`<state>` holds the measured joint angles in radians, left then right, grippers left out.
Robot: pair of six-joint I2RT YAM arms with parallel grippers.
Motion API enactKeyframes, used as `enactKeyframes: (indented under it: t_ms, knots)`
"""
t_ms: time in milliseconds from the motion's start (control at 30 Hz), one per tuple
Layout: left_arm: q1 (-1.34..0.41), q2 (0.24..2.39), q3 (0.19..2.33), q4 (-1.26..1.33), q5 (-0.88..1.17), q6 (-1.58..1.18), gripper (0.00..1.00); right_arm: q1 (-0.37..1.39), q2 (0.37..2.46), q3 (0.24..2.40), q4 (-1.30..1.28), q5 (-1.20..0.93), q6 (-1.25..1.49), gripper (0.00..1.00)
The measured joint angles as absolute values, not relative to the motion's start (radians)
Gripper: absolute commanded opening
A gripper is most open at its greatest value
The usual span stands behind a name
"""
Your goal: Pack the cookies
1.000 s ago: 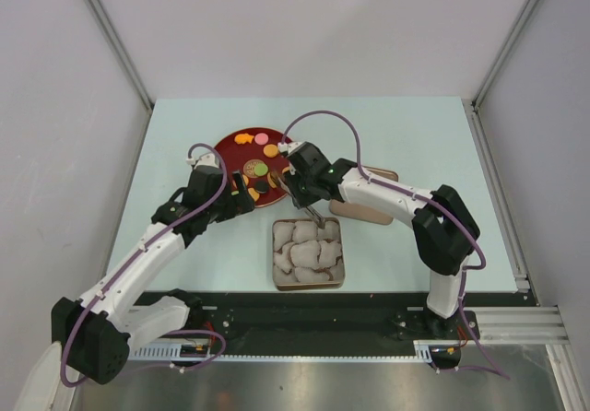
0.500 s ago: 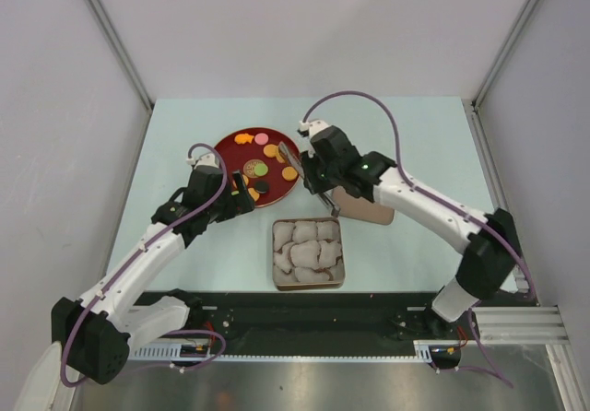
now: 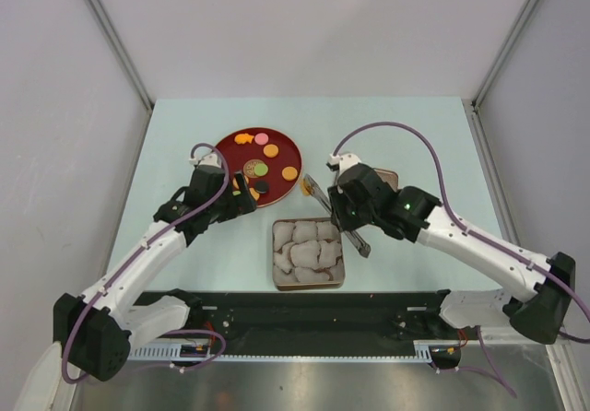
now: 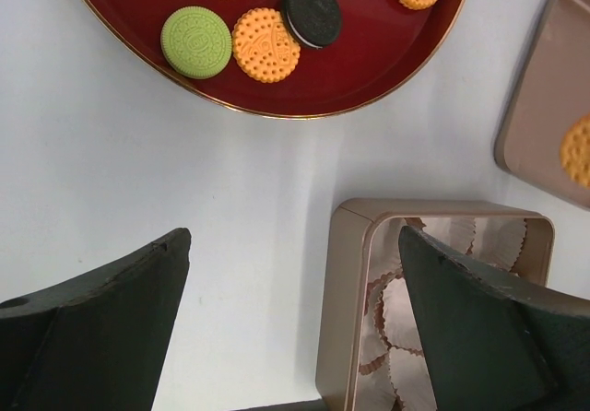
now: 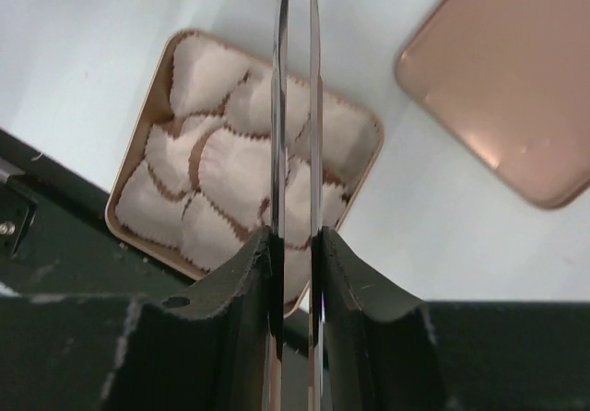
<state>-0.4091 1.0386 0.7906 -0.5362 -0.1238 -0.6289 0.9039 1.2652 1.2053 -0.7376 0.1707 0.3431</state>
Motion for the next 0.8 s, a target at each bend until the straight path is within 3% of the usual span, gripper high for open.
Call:
enactKeyframes:
  t_ms: [300,800]
  knots:
    - [-0.409,1.052,0.785,-0.533,-0.109,-0.629,0.99,0.993,1.111,1.084,-0.790,0.168,0.473,0.00]
    - [-0.409,1.063,0.781,-0.533,-0.098,-0.629,0.99,1.099,1.105,0.939,-0.773,0.114,0.569,0.00]
